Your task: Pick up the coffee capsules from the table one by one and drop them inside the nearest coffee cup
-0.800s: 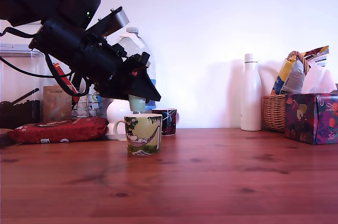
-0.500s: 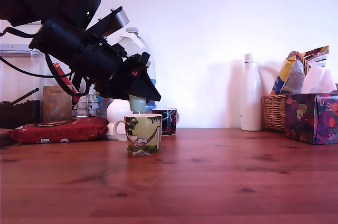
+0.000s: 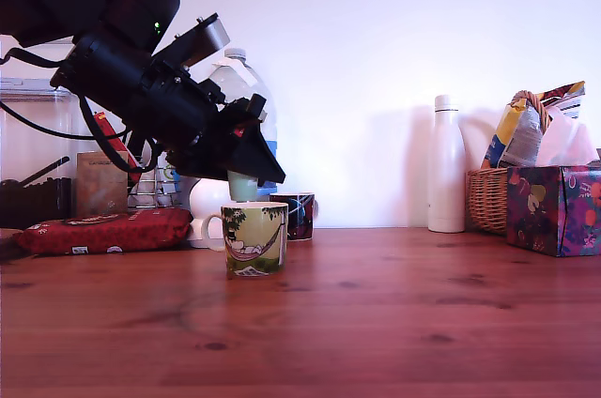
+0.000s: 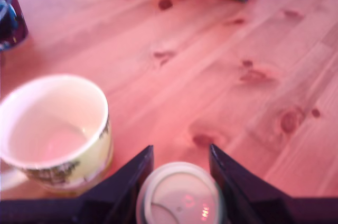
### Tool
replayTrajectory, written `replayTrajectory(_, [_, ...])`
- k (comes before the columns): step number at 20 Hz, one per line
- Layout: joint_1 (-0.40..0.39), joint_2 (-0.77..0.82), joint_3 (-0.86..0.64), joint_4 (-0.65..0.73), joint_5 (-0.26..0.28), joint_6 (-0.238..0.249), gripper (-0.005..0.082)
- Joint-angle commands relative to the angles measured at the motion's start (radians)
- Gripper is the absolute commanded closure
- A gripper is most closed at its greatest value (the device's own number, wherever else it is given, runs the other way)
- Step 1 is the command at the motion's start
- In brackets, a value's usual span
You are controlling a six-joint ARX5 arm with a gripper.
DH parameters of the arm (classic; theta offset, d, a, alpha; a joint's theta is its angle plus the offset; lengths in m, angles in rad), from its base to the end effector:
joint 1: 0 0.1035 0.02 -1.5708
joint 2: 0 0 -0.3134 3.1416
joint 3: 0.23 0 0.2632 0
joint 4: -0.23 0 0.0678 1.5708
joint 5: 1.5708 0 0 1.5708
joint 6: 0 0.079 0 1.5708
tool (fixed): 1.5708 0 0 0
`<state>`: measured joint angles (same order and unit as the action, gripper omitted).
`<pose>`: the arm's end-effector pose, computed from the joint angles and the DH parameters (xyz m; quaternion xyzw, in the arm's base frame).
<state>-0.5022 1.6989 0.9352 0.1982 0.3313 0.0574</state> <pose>0.3443 -0.2184 0.2041 0.0490 0.2667 -0.3965 0.8771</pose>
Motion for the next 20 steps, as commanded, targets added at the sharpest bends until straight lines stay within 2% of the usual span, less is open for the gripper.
replayTrajectory(1, [0.019, 0.005, 0.031, -0.023, 0.0, 0.003, 0.0504])
replayTrajectory(8, [0.115, 0.005, 0.13, -0.136, 0.021, 0.016, 0.0504])
replayTrajectory(11, [0.118, 0.01, 0.167, -0.154, 0.027, 0.03, 0.0504])
replayTrajectory(20, [0.116, 0.092, 0.304, -0.229, 0.031, 0.03, 0.0504])
